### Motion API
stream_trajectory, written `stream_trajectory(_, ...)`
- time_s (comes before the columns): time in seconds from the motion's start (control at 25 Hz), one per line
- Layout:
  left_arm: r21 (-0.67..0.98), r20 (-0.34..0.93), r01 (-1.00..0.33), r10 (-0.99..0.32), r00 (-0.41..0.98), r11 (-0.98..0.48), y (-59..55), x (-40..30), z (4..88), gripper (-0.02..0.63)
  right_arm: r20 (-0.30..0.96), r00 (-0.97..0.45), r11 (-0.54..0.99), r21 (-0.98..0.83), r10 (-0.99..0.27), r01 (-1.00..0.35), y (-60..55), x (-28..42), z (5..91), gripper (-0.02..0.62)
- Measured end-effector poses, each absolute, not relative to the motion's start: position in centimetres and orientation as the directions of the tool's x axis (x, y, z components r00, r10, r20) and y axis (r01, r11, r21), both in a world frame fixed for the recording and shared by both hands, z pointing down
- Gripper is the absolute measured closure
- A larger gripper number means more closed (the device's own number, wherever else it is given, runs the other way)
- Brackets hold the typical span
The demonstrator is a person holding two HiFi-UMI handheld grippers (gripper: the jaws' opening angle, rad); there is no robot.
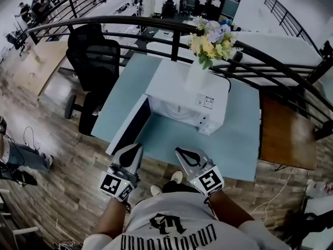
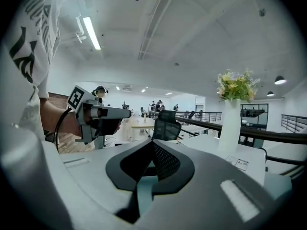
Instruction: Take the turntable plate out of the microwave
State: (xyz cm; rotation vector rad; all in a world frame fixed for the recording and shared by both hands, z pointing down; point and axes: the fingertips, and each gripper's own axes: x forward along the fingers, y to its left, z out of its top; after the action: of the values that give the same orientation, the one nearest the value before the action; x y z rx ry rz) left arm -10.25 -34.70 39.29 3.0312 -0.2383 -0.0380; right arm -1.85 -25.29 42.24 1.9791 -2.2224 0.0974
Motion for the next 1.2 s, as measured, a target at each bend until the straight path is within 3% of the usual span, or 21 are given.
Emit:
stream_trajectory(0.48, 0.100, 0.028, -0.084, -0.081, 0.996, -0.991, -35.9, -1.0, 41.9, 0.557, 0.215, -0.030, 0.023, -0.031, -0.976, -0.999, -26.5, 7.1, 45.6, 0.594)
stream_trajectory(0.76, 0.089, 0.064, -0.088, -0.083, 0.995, -0.992, -36.8, 2.2, 43.5, 0.557, 0.241, -0.057, 0.034, -0.097, -0.969, -0.995, -27.7, 9.8, 48.0, 0.592)
stream_trajectory(1.04, 0.114, 0.122, -0.063, -0.049, 0.991, -0.991, -37.5, 4.0, 47.2, 0.557, 0.275, -0.068, -0.012, -0.280, -0.959, -0.960, -29.2, 10.8, 51.9, 0.591)
stream_trajectory(1.2, 0.135, 0.144, -0.048, -0.029, 0.989, -0.990, -38.5, 5.0, 49.3, 0.557, 0.301, -0.045, -0.067, -0.351, -0.953, -0.934, -30.2, 11.6, 54.2, 0.555)
